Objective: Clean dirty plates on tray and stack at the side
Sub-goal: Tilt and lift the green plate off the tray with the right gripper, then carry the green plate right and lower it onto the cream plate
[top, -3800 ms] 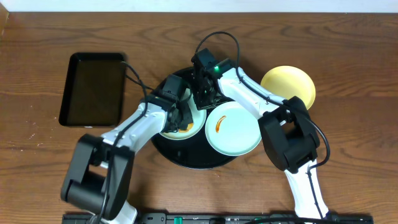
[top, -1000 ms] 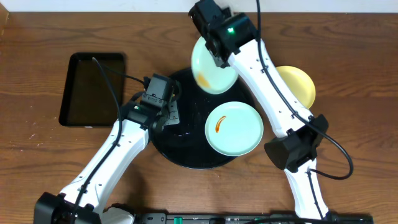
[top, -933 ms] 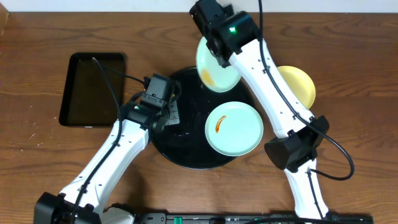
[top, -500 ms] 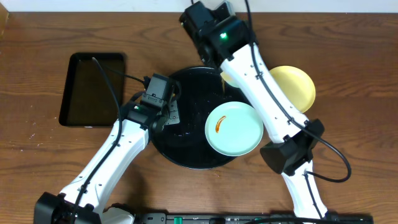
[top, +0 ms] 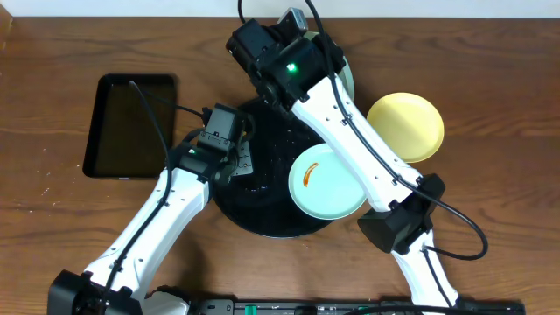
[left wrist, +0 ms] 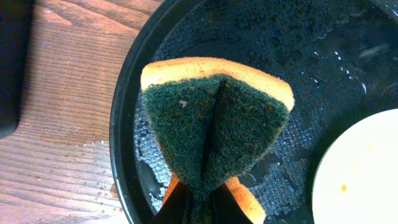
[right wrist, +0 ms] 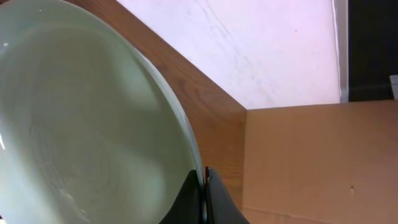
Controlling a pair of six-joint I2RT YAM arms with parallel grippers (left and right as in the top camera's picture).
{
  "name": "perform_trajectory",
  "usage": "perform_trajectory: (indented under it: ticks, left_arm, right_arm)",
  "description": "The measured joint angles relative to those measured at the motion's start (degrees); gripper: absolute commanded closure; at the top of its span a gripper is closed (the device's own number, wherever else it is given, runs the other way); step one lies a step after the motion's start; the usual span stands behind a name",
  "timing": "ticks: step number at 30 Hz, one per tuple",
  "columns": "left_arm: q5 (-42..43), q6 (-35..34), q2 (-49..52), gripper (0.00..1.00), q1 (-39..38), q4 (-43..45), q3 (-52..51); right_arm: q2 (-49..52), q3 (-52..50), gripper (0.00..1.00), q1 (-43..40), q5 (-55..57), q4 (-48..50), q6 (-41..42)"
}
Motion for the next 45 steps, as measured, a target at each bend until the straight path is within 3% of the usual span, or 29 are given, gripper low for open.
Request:
perform_trajectory:
  ticks: [21,30,36,45]
  left_arm:
    - [0.0,-1.1,0.0,0.92,0.0,0.0,0.0]
    - [0.0,-1.3,0.0,0.91,0.0,0.0,0.0]
    - [0.0,-1.3,0.0,0.92,0.0,0.0,0.0]
    - [0.4,-1.3,0.0,0.92,0.0,0.0,0.0]
  right_arm:
    - [0.0,0.0,0.99,0.0,1.9,0.5,-5.6]
    - [0.0,0.0,0.99,-0.5,-4.5,0.7,-5.6]
    - [0.0,0.0,0.99,-4.6,-19.9,0.4,-5.1]
    - [0.0,0.0,0.99,-22.8,-59.8,-1.2,-4.9]
